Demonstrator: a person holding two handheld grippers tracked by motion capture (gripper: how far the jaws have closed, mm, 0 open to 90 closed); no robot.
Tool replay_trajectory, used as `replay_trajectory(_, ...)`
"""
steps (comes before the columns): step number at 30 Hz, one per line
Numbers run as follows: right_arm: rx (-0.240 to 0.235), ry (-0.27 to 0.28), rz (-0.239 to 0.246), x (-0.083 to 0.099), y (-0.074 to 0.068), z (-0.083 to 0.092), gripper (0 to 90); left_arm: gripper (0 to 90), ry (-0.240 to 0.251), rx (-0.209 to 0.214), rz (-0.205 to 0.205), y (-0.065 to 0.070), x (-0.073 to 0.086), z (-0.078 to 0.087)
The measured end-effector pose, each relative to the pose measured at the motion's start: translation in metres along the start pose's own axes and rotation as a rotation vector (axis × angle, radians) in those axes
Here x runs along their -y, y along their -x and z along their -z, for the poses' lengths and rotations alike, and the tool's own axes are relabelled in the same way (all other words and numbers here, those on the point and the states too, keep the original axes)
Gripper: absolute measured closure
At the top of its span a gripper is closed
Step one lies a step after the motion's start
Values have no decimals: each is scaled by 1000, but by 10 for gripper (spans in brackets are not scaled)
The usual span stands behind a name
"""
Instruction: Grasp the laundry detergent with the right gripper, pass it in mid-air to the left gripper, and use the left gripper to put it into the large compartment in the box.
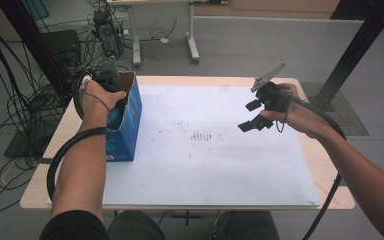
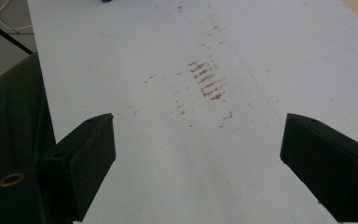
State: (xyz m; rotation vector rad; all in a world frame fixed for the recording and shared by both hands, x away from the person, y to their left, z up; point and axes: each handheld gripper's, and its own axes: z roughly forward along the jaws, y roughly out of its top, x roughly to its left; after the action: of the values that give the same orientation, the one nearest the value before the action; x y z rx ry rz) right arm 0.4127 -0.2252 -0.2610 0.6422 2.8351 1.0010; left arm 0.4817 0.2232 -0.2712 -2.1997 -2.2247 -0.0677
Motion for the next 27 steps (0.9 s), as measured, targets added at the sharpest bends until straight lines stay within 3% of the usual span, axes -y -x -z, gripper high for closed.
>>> replay_trajectory(27, 12, 0, 3, -1, -1, 5, 103, 364, 7, 6, 4, -2, 1, 0)
